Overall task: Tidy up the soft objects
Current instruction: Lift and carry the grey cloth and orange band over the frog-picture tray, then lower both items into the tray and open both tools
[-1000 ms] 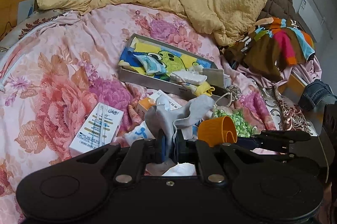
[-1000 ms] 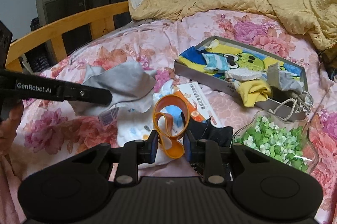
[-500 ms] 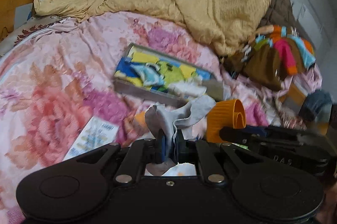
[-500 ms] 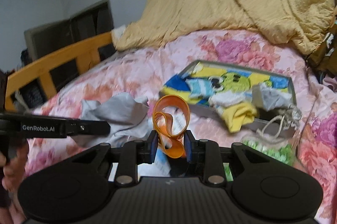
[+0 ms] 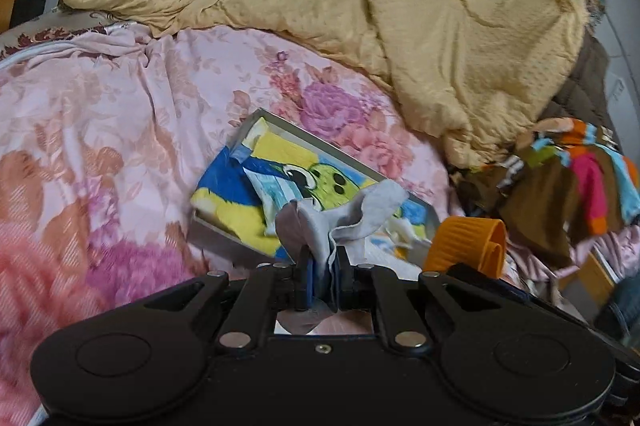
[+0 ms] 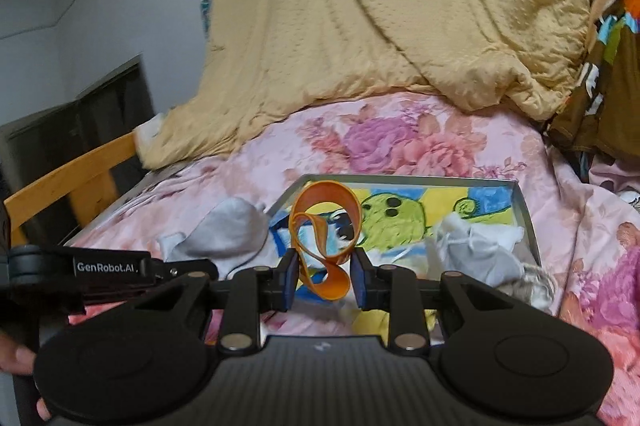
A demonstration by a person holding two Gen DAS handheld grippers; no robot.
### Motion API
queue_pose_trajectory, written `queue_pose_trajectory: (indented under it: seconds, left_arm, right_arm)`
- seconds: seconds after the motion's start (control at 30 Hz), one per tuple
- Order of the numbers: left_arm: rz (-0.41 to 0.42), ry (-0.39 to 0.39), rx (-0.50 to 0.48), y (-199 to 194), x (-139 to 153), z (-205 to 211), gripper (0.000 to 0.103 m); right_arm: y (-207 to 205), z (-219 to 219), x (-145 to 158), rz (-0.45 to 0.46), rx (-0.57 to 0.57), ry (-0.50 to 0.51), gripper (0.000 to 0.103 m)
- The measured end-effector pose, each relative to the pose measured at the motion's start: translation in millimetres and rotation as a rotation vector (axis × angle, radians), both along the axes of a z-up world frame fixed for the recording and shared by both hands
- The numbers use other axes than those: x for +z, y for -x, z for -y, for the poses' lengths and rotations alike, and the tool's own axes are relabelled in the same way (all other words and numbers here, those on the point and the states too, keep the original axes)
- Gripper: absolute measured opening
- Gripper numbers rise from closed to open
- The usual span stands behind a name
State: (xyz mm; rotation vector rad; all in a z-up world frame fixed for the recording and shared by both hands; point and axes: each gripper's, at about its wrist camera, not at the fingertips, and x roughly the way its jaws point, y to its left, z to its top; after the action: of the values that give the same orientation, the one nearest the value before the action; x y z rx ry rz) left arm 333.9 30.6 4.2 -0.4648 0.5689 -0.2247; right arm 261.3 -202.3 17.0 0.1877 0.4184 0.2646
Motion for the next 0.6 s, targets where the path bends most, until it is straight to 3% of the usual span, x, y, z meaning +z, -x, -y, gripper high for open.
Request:
queue_pose_trajectory:
  seconds: [0.23,0.6]
  left_arm:
    - [-0.077,0.007,0.073,-56,-11,13,0.010]
    - [-0.158,0.032,0.133,-88,-24,28,0.010]
  right_arm:
    - [-39,14,-10,-0.032,-0.073,-0.052,0.033]
    - [-68,15,-24,-0.125,-0.096,-0.070,0.037]
